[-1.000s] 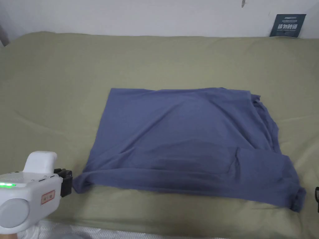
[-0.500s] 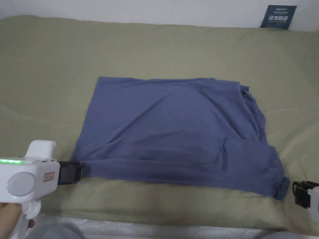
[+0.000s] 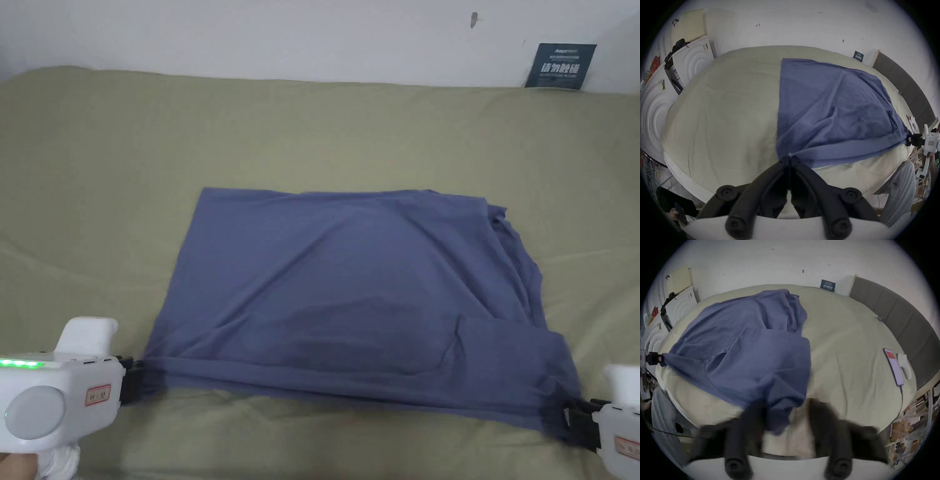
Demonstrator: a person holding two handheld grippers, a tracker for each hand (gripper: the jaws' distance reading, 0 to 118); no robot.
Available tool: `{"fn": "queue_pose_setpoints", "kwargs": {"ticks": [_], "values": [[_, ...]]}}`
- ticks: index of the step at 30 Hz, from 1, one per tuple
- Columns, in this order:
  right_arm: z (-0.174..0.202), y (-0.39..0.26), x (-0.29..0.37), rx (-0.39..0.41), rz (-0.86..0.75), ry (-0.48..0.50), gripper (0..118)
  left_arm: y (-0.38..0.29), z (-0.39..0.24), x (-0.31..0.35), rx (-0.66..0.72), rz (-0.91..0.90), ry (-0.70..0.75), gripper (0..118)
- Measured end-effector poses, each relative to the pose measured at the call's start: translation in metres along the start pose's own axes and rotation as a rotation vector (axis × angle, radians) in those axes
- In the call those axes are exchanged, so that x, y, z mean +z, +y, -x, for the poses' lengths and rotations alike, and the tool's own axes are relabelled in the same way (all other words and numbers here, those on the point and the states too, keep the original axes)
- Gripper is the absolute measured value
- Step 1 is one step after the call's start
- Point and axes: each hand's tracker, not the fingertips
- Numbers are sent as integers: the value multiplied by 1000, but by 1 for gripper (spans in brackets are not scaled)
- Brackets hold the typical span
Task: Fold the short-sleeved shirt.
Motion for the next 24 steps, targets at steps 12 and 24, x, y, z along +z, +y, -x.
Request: {"fn": "queue_pose_setpoints", "kwargs": {"ticks": [12, 24], "values": [[6, 139, -10, 82, -139, -37, 5, 118, 6, -31, 15, -80, -10, 3], [13, 193, -121, 78, 24, -59, 91, 166, -1, -143, 47, 59, 10, 88]]}}
